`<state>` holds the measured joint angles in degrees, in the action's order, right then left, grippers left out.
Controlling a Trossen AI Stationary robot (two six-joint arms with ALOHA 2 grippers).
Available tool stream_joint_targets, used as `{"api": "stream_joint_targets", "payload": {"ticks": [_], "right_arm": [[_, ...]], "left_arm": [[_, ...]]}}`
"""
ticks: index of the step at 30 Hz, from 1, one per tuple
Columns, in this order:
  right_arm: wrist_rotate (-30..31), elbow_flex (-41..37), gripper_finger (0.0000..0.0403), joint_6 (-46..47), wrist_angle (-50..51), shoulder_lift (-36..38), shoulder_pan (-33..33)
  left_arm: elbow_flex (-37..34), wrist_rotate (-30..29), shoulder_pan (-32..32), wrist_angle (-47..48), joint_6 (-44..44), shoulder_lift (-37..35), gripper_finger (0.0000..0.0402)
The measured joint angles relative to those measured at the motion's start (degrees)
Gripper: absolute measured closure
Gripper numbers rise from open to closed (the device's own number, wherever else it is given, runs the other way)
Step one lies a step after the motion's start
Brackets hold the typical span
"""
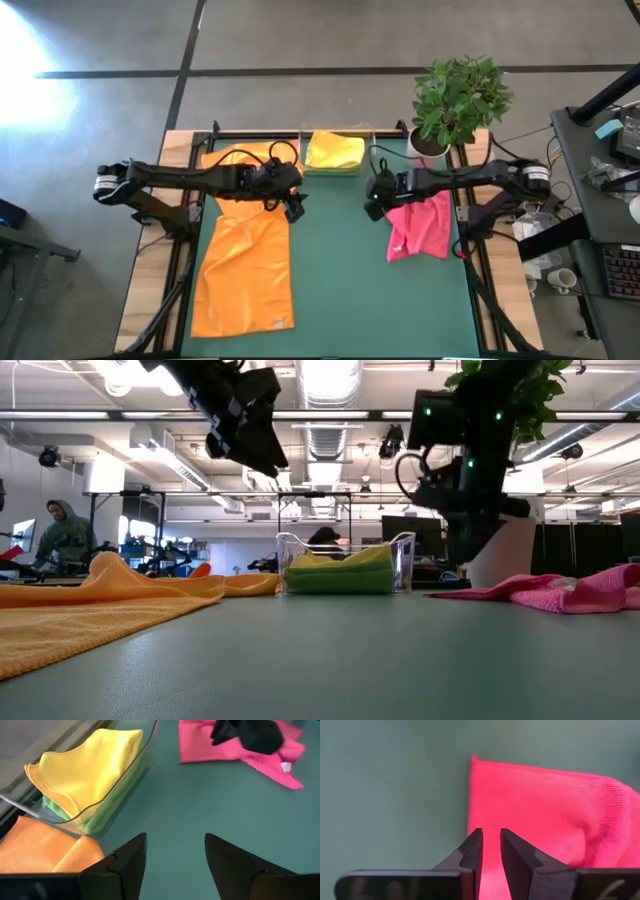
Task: Fold microfiber towels
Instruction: Fold the pink towel
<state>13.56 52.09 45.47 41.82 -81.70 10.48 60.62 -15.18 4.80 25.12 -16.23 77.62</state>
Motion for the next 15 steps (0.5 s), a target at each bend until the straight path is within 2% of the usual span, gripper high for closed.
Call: {"api": "stream_joint_targets", "payload": {"ticks": [6,15], "right_arm": [[-0.04,-2.94,0.0346,2.57,-4.96,-1.32,3.75],[-1.50,-3.55,0.0347,6.16,-9.59,-6.64,4.14]], "left_arm": [[-0.20,0.00,-0.04,2.61,0.02,-0.11,0.0216],[-1.16,0.07,-0.07,4.80,0.09,-0.18,0.0217]]}}
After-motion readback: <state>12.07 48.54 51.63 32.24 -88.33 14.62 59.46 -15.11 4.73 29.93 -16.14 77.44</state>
